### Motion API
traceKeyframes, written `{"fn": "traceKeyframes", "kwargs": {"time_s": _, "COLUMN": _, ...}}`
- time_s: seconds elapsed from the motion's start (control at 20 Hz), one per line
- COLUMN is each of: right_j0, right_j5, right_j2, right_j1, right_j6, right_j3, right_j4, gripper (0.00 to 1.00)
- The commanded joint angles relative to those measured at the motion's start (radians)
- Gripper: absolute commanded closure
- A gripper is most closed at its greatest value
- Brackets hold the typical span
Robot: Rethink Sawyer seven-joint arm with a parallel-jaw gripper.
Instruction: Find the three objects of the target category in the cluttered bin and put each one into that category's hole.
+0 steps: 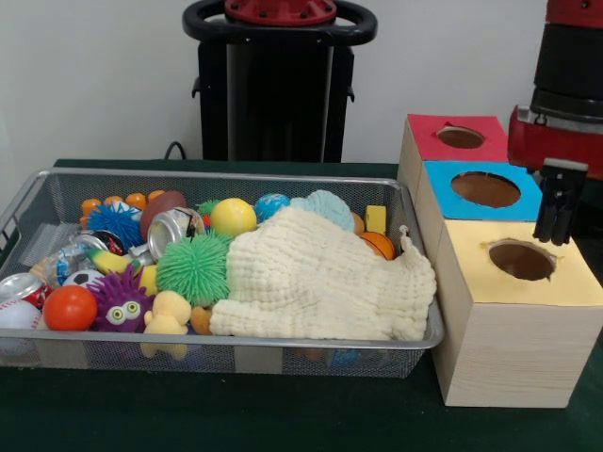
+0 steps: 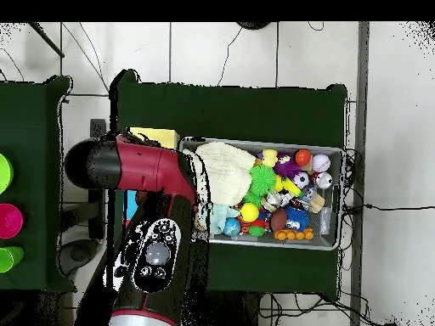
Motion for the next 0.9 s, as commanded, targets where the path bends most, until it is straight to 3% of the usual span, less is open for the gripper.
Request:
{"fn": "traceKeyframes", "kwargs": {"time_s": 0.05, "right_j0": -0.040, "right_j5": 0.084, "right_j2": 0.061, "right_j1": -0.027, "right_j6": 0.176, "right_j3": 0.053, "right_j4": 0.021, "gripper": 1.00}}
{"fn": "traceKeyframes", "kwargs": {"time_s": 0.45, "right_j0": -0.030, "right_j5": 0.185, "right_j2": 0.019, "right_j1": -0.080, "right_j6": 0.165, "right_j3": 0.045, "right_j4": -0.012, "gripper": 1.00}}
{"fn": "traceKeyframes", "kwargs": {"time_s": 0.9, "right_j0": -0.096, "right_j5": 0.179, "right_j2": 0.043, "right_j1": -0.134, "right_j6": 0.094, "right_j3": 0.103, "right_j4": -0.032, "gripper": 1.00}}
